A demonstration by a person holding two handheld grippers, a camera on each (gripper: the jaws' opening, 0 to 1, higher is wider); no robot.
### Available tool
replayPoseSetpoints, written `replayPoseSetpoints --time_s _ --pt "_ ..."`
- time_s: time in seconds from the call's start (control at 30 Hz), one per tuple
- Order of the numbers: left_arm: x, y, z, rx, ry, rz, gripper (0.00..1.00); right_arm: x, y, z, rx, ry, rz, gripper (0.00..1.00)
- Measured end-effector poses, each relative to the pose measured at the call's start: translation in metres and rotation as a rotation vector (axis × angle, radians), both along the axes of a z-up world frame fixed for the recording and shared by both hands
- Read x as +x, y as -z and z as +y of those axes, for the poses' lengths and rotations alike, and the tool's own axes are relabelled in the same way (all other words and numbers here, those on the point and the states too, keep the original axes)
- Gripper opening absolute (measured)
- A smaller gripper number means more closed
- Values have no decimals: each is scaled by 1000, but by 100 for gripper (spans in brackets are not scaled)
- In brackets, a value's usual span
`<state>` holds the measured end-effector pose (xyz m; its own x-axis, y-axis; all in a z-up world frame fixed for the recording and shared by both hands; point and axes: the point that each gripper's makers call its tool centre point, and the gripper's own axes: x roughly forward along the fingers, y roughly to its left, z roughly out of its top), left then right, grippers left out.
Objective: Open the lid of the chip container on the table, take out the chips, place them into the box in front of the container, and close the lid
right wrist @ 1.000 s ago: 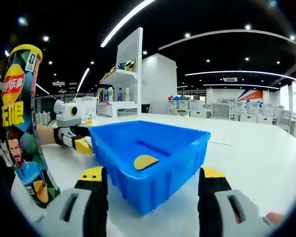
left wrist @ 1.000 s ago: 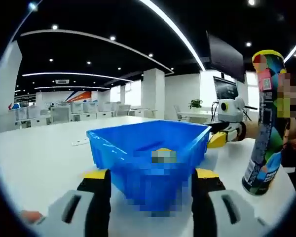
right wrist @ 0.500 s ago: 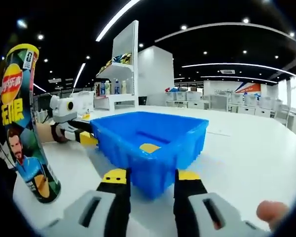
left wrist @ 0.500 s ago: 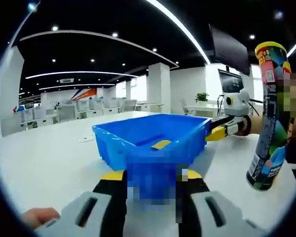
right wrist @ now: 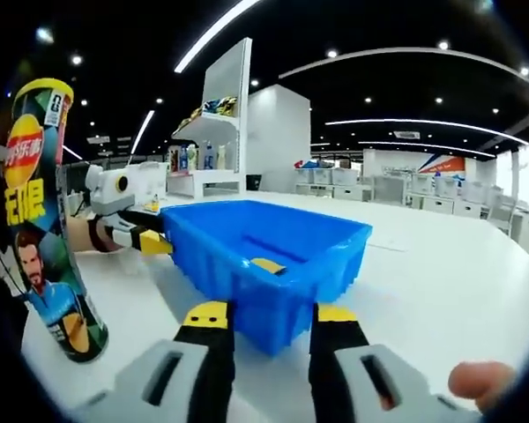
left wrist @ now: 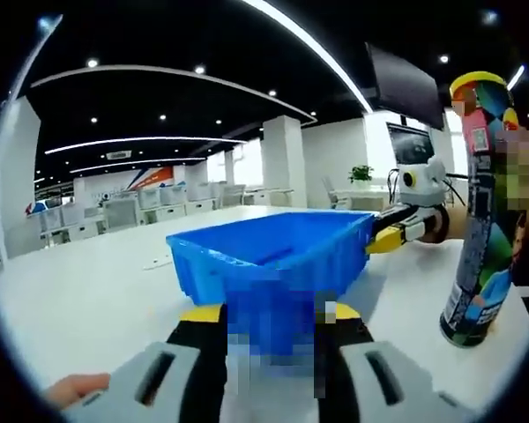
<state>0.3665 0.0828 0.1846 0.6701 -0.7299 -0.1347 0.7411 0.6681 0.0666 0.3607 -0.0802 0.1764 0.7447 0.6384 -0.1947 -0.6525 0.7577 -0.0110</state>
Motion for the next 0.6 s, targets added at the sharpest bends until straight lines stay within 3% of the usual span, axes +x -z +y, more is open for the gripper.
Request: replayPoseSetpoints --time_s 0.3,0.33,0.6 --pt "16 -8 -2 5 3 -24 37 17 -9 0 -37 13 -33 28" --pt "28 -9 -1 8 4 -28 37 19 -11 0 -43 13 -41 28" --pt "49 -19 -2 6 0 -40 37 45 -22 0 -60 18 -54 28"
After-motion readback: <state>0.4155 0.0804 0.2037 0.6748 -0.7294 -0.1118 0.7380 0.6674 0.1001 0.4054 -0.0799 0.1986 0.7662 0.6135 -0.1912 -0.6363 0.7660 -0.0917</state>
